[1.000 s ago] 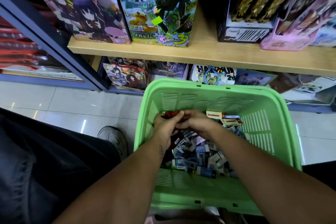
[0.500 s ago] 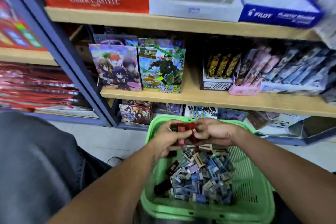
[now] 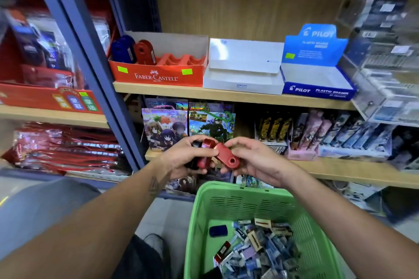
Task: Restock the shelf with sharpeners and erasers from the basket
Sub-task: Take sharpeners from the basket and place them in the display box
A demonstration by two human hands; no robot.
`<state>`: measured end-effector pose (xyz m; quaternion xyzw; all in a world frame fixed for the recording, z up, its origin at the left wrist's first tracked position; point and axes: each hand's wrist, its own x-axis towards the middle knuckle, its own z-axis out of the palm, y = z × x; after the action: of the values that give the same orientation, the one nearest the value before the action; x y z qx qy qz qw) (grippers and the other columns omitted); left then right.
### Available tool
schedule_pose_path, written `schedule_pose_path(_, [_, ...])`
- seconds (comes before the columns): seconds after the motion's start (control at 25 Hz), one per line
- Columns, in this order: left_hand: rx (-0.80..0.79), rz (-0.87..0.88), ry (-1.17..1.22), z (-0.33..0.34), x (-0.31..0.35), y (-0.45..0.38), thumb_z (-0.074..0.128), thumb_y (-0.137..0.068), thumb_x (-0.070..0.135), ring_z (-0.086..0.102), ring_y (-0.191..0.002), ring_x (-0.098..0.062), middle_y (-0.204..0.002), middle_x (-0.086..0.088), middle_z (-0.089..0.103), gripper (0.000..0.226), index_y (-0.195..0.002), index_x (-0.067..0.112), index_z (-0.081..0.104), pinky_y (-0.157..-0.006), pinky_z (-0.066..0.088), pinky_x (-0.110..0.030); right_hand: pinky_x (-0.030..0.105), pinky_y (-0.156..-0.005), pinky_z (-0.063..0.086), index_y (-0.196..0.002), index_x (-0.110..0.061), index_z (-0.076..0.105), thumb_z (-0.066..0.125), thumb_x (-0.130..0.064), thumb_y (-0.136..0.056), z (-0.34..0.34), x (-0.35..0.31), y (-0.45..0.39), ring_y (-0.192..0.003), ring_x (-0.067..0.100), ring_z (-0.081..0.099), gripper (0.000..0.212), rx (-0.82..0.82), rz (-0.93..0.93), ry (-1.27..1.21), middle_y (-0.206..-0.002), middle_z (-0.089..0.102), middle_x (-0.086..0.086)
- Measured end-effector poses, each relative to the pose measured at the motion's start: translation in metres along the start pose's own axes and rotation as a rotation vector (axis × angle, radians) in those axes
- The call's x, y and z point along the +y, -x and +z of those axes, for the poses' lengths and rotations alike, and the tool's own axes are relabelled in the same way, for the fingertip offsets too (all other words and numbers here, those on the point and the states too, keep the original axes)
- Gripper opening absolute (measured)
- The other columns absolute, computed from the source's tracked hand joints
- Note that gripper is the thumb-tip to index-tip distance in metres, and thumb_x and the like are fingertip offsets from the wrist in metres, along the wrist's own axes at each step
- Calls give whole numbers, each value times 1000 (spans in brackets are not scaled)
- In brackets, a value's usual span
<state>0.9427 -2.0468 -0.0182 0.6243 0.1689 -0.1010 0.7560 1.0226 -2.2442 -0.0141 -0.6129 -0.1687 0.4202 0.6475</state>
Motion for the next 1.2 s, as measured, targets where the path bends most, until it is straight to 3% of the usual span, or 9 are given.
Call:
schedule_pose_path(0.12, [-17, 73, -1, -13, 37, 19, 82, -69, 9, 69, -68, -26, -95, -15, 72, 52, -118, 15, 64, -45, 53, -27, 24, -62, 53, -120, -5, 61, 58, -1, -95, 20, -33, 7, -84, 31, 69, 25, 58, -140, 72, -105, 70, 28])
schedule_pose_path(0.28, [-68, 200, 40, -16, 68, 43, 76, -75, 10, 68, -68, -28, -93, -18, 72, 30, -102, 24, 73, -45, 50, -26, 34, -92, 51, -111, 0, 70, 78, -1, -77, 34, -81, 19, -98, 24, 66, 35, 56, -337, 127, -110, 71, 20])
schedule_pose_path(0.36, [-134, 269, 109, -17, 80, 51, 82, -75, 17, 67, -71, -28, -95, -23, 70, 34, -107, 20, 72, -47, 50, -27, 35, -98, 51, -107, -1, 72, 79, -1, -73, 40, -104, 21, -101, 25, 67, 35, 47, -426, 175, -110, 72, 19])
schedule_pose_path(0.48, [-68, 367, 217, -16, 105, 56, 88, -67, 31, 66, -73, -26, -97, -17, 69, 53, -114, 18, 66, -47, 50, -26, 36, -99, 53, -104, 0, 73, 74, 11, -75, 50, -133, 17, -104, 26, 68, 31, 60, -544, 253, -110, 72, 16])
schedule_pose_path(0.64, [219, 475, 241, -12, 140, 61, 84, -68, 16, 68, -69, -27, -90, -14, 73, 39, -104, 19, 69, -45, 51, -26, 27, -91, 53, -102, -8, 77, 74, 1, -82, 69, -165, -7, -101, 18, 68, 21, 137, -693, 366, -104, 73, 5])
schedule_pose_path(0.72, [327, 547, 259, -16, 154, 60, 83, -71, 10, 69, -67, -26, -83, -10, 74, 35, -102, 18, 69, -46, 54, -27, 33, -86, 55, -111, -18, 72, 73, -3, -84, 83, -176, -25, -95, 20, 68, 31, 212, -709, 298, -97, 73, 4])
schedule_pose_path(0.84, [435, 645, 184, -26, 174, 63, 84, -76, 12, 70, -65, -26, -79, -14, 73, 39, -110, 11, 66, -49, 54, -29, 39, -80, 58, -105, -11, 66, 74, 4, -81, 103, -196, -46, -86, 25, 68, 29, 299, -681, 118, -89, 71, 10])
schedule_pose_path(1.0, [537, 752, 57, -48, 214, 76, 84, -79, 22, 72, -65, -28, -79, -17, 71, 40, -111, 12, 63, -54, 56, -32, 26, -76, 56, -101, -16, 75, 78, -3, -78, 117, -222, -65, -84, 10, 68, 26, 411, -825, 398, -93, 75, 1])
schedule_pose_path(1.2, [441, 675, 238, -77, 232, 85, 70, -92, 25, 74, -76, -33, -92, -21, 65, 29, -115, 11, 61, -60, 59, -34, 24, -82, 53, -110, -27, 74, 70, -13, -87, 122, -227, -88, -87, 7, 65, 27, 520, -801, 894, -102, 71, -10])
